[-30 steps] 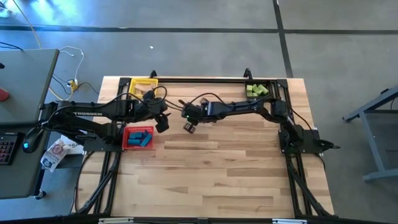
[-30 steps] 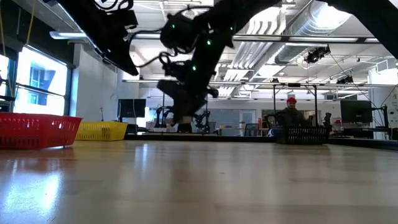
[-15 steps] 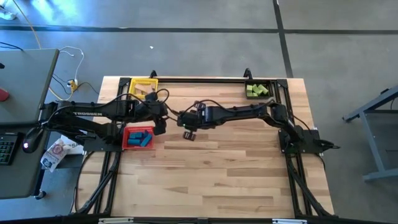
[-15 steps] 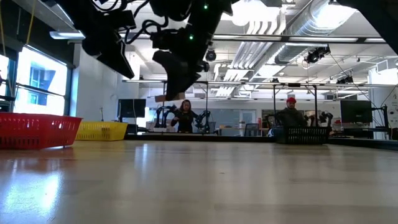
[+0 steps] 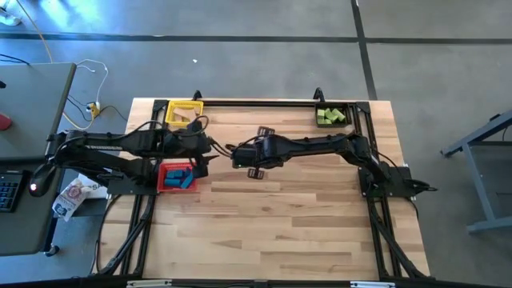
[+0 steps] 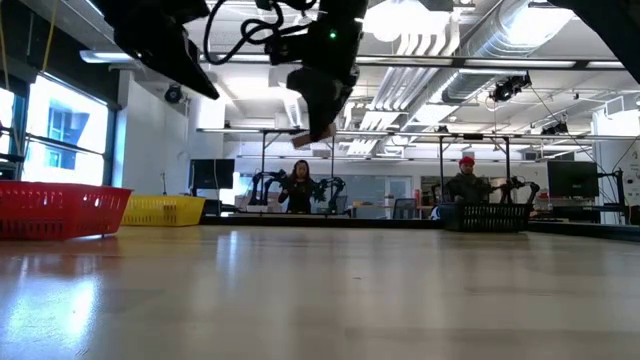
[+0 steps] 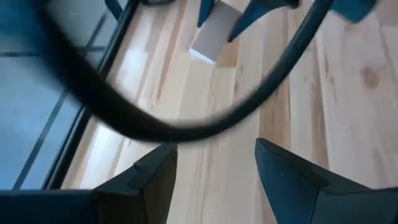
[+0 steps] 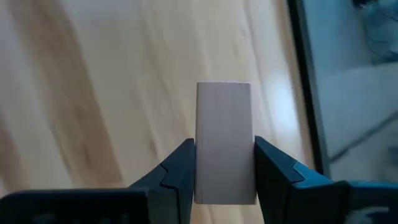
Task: Sort & place blocks by color
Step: Put the brown block into the yellow bin, then return to Home Position
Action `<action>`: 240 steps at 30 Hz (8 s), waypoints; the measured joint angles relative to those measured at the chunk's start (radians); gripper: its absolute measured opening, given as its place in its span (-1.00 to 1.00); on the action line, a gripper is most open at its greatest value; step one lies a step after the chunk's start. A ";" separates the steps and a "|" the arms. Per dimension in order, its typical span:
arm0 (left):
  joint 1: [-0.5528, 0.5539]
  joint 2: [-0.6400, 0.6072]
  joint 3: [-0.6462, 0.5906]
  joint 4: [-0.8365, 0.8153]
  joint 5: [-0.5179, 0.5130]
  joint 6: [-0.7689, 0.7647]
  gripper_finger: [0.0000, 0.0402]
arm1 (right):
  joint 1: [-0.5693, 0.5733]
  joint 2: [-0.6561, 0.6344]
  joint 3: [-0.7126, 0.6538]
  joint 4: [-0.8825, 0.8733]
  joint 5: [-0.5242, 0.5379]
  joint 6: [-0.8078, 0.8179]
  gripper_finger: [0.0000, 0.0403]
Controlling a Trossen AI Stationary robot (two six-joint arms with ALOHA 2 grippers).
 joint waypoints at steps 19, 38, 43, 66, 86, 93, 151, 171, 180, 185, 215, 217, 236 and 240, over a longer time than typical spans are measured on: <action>-0.066 -0.115 0.000 -0.018 -0.002 0.000 0.00 | 0.025 -0.127 0.091 -0.059 0.058 -0.045 -0.47; -0.106 -0.099 0.001 0.183 0.042 0.000 0.00 | 0.043 -0.144 0.091 0.308 -0.269 -0.326 -0.47; -0.106 -0.083 0.001 0.217 0.043 0.001 0.00 | 0.042 -0.144 0.091 0.348 -0.279 -0.332 -0.47; -0.108 -0.078 0.001 0.281 0.052 0.082 -0.42 | 0.041 -0.143 0.090 0.364 -0.283 -0.357 -0.46; -0.095 -0.056 0.002 0.181 -0.261 0.093 -0.48 | 0.043 -0.141 0.090 0.287 -0.006 -0.382 0.02; 0.050 -0.004 0.002 0.094 -0.420 0.010 -0.48 | 0.013 -0.141 0.090 0.183 0.072 -0.327 0.07; 0.728 0.514 0.142 -0.191 -0.422 -0.253 -0.42 | -0.072 -0.143 0.090 0.070 -0.023 -0.207 0.07; 0.722 0.521 0.142 -0.180 -0.414 -0.256 -0.14 | -0.072 -0.143 0.090 0.034 -0.056 -0.196 0.07; 0.707 0.491 0.142 -0.184 -0.336 -0.148 -0.14 | -0.072 -0.143 0.090 -0.051 -0.061 -0.157 0.07; 0.642 0.416 0.142 -0.176 -0.247 -0.150 -0.14 | -0.072 -0.143 0.090 -0.119 -0.088 -0.134 0.07; 0.174 -0.183 -0.324 0.233 0.086 -0.380 -0.14 | -0.122 -0.156 -0.366 0.165 -0.279 -0.071 0.07; 0.138 -0.228 -0.357 0.244 0.086 -0.389 -0.14 | -0.123 -0.189 -0.415 0.191 -0.279 -0.033 0.07; -0.187 -0.602 -0.525 0.370 0.087 -0.380 -0.14 | -0.122 -0.934 -1.243 0.832 -0.452 0.082 0.07; -0.228 -0.684 -0.525 0.375 0.086 -0.334 -0.14 | -0.122 -1.137 -1.401 0.960 -0.459 0.080 0.07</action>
